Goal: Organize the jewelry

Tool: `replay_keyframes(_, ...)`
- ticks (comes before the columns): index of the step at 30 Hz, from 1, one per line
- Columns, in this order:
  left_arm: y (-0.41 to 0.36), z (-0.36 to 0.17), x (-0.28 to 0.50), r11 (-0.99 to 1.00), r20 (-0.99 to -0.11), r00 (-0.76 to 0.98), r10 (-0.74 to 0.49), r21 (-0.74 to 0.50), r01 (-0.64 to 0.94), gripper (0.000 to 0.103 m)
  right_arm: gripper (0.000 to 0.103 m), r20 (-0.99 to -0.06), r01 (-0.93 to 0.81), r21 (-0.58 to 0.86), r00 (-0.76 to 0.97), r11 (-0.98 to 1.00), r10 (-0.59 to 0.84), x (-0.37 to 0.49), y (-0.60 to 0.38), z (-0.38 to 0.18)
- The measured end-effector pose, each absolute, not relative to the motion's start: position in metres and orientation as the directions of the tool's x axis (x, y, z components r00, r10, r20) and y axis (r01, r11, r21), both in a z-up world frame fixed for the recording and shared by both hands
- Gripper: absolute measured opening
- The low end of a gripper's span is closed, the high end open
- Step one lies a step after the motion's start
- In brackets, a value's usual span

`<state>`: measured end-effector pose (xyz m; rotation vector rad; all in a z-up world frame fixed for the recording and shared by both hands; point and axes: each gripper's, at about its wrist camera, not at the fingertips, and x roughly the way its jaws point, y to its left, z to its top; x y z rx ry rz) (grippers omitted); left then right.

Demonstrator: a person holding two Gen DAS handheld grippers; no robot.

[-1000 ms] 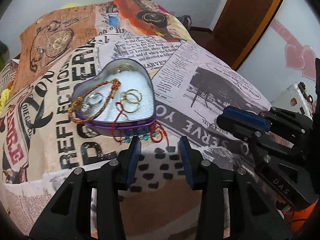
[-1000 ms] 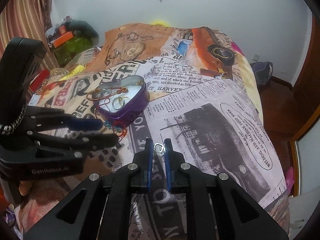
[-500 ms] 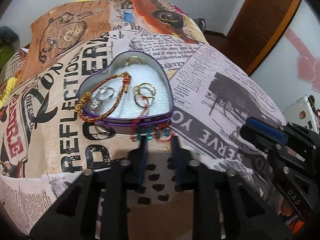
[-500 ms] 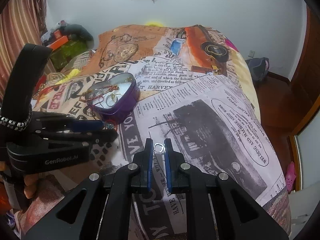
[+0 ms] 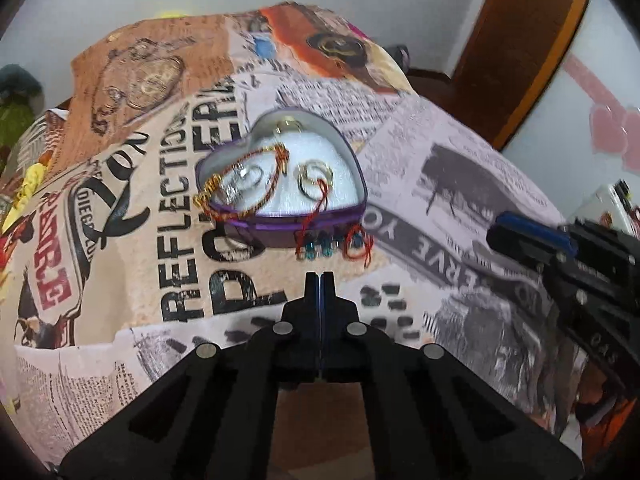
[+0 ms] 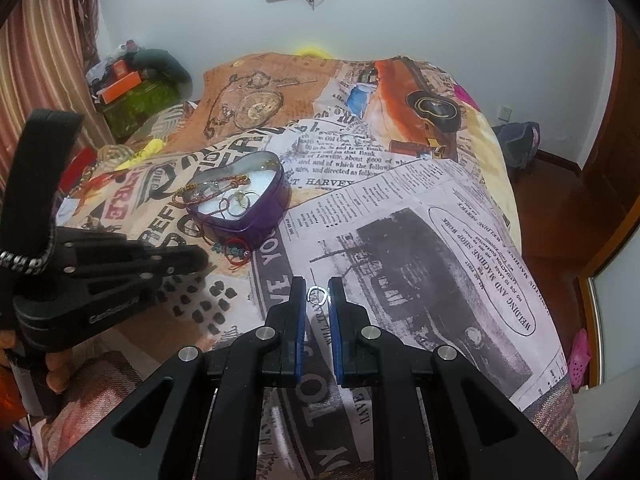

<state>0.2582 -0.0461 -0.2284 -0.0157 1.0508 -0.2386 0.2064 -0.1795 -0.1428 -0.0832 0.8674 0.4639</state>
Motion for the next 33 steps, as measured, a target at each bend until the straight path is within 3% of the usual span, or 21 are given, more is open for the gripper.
replay_keyframes(3, -0.045, -0.233, 0.26, 0.974, -0.869, 0.456, -0.19, -0.11, 0.197, 0.004, 0.01, -0.752, -0.432, 0.112, 0.552, 0.895, 0.36, 0.206, -0.177, -0.143)
replay_keyframes(5, -0.047, -0.232, 0.262, 0.974, -0.869, 0.46, -0.183, -0.097, 0.204, 0.015, 0.01, -0.754, -0.437, 0.109, 0.549, 0.893, 0.361, 0.206, -0.174, -0.143)
replay_keyframes(7, -0.048, -0.232, 0.265, 0.976, -0.866, 0.469, -0.175, -0.089, 0.2, 0.041, 0.01, -0.754, -0.439, 0.106, 0.549, 0.892, 0.36, 0.206, -0.172, -0.144)
replay_keyframes(8, -0.048, -0.232, 0.268, 0.975, -0.863, 0.471, -0.182, -0.096, 0.199, 0.043, 0.01, -0.755, -0.44, 0.108, 0.548, 0.892, 0.361, 0.205, -0.172, -0.144)
replay_keyframes(19, -0.057, -0.235, 0.288, 0.95, -0.853, 0.447, -0.27, -0.161, 0.267, 0.042, 0.01, -0.763, -0.438, 0.105, 0.541, 0.893, 0.355, 0.209, -0.171, -0.149)
replay_keyframes(20, -0.059, -0.236, 0.289, 0.948, -0.85, 0.448, -0.275, -0.164, 0.271, 0.039, 0.01, -0.764, -0.436, 0.108, 0.539, 0.893, 0.355, 0.209, -0.172, -0.149)
replay_keyframes(25, -0.062, -0.238, 0.291, 0.947, -0.848, 0.451, -0.277, -0.161, 0.279, 0.006, 0.01, -0.767, -0.432, 0.112, 0.535, 0.895, 0.354, 0.21, -0.172, -0.153)
replay_keyframes(33, -0.065, -0.234, 0.283, 0.945, -0.839, 0.469, -0.277, -0.149, 0.291, 0.005, 0.01, -0.766, -0.434, 0.11, 0.536, 0.894, 0.355, 0.209, -0.171, -0.151)
